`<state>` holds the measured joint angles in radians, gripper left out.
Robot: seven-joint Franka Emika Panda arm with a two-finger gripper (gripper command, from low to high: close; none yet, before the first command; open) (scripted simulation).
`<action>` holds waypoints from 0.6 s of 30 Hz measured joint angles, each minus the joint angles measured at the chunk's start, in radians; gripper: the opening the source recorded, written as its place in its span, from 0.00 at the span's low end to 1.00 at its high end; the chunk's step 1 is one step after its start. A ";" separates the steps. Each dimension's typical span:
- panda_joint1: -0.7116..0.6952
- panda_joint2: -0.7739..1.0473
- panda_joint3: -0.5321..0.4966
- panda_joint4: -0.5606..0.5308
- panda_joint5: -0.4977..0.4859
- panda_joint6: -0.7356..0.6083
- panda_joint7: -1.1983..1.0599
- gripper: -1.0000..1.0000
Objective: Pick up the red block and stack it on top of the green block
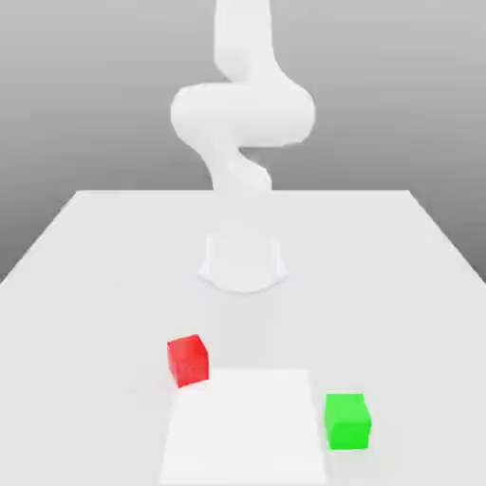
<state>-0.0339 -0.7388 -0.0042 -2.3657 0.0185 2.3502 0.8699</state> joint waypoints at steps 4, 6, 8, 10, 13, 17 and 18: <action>-0.060 0.122 0.001 -0.122 0.029 0.096 0.138 0.50; -0.090 0.183 0.007 -0.182 0.041 0.144 0.209 0.50; -0.116 0.244 0.013 -0.243 0.049 0.192 0.283 0.50; -0.146 0.307 0.024 -0.305 0.056 0.242 0.360 0.50; -0.190 0.400 0.043 -0.398 0.060 0.316 0.480 0.50; -0.250 0.516 0.068 -0.517 0.048 0.411 0.647 0.50; -0.266 0.544 0.074 -0.547 0.040 0.435 0.693 0.50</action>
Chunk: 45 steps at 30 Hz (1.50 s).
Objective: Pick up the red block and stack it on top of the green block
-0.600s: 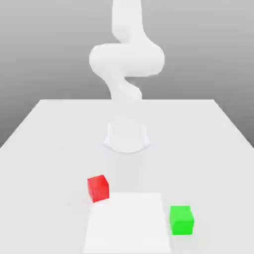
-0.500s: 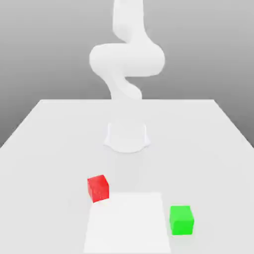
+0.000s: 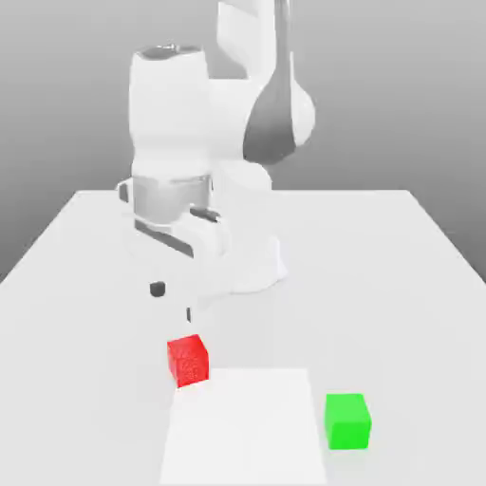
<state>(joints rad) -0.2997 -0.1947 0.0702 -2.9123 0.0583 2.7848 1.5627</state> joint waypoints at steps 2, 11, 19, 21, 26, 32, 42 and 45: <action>-0.031 0.060 0.015 -0.040 -0.015 0.050 0.067 0.50; 0.010 0.360 -0.053 -0.015 -0.095 0.308 0.143 0.00; 0.003 0.333 -0.044 -0.017 -0.089 0.287 0.137 0.00; -0.003 0.270 -0.033 -0.025 -0.066 0.232 0.119 0.00; 0.002 0.097 -0.030 -0.051 -0.042 0.083 0.105 0.00; 0.074 0.093 0.030 0.037 -0.100 -0.006 -0.016 0.00; 0.309 0.180 0.140 0.231 -0.096 -0.117 -0.351 0.00; 0.368 0.211 0.177 0.287 -0.077 -0.143 -0.458 0.00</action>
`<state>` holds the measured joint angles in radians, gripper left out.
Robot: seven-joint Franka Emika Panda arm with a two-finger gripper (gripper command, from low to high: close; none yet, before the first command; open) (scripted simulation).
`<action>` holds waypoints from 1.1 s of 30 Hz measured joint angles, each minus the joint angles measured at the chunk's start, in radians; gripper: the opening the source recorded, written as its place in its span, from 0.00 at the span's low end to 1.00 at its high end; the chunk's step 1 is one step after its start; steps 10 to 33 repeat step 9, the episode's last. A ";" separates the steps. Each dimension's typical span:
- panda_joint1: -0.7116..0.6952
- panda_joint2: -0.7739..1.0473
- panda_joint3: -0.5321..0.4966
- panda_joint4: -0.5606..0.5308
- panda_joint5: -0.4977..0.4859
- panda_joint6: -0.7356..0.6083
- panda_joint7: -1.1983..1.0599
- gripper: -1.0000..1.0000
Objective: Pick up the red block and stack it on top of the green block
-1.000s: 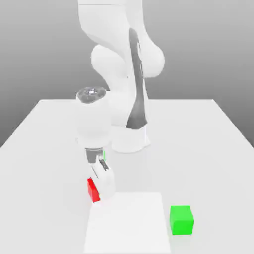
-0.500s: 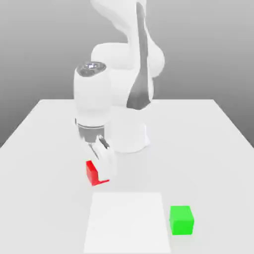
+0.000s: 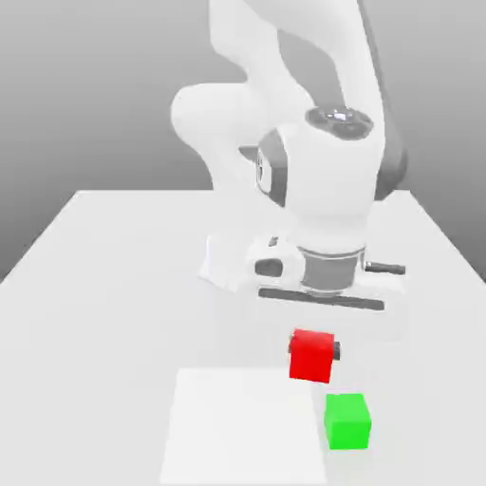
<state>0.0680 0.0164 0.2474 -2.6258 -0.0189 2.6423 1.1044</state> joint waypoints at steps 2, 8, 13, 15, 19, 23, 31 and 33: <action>0.007 0.054 -0.006 0.015 -0.023 0.038 -0.004 0.00; 0.028 0.185 -0.044 0.025 -0.103 0.154 0.047 1.00; 0.028 0.185 -0.044 0.025 -0.103 0.154 0.047 1.00; 0.028 0.185 -0.044 0.025 -0.103 0.154 0.047 1.00; 0.028 0.185 -0.044 0.025 -0.103 0.154 0.047 1.00; 0.028 0.185 -0.044 0.025 -0.103 0.154 0.047 1.00; 0.028 0.185 -0.044 0.025 -0.103 0.154 0.047 1.00; 0.028 0.185 -0.044 0.025 -0.103 0.154 0.047 1.00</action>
